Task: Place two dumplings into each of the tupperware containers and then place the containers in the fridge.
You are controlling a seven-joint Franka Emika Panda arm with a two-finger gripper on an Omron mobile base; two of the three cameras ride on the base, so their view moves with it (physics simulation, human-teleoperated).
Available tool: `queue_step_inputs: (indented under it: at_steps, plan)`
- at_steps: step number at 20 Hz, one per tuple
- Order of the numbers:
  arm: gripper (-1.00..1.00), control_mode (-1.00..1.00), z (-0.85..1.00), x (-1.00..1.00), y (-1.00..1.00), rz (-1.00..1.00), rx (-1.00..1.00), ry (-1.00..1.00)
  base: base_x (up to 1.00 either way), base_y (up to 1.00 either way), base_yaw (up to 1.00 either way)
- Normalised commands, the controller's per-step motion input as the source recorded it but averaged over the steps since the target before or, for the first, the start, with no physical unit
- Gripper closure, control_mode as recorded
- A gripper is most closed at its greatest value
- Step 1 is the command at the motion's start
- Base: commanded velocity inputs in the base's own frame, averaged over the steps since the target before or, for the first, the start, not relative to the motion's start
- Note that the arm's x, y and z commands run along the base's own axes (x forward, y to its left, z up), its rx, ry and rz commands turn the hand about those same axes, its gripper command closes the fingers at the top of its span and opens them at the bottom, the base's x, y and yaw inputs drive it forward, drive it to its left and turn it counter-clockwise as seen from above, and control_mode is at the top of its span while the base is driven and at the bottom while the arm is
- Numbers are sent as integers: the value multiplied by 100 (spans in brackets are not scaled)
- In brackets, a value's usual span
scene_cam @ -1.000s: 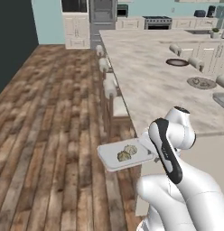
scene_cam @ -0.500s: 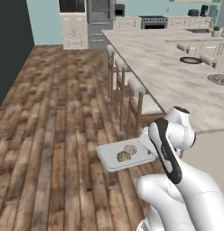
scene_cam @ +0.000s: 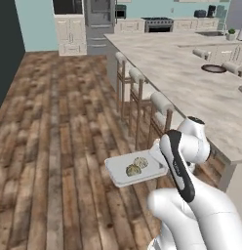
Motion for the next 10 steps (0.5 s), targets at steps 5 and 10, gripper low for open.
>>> queue_step_inputs:
  at_steps: [5,10]
  plan:
    - [100,100,0,0,0,0,0,0,100,26,-7]
    - [100,100,0,0,0,0,0,0,100,38,-3]
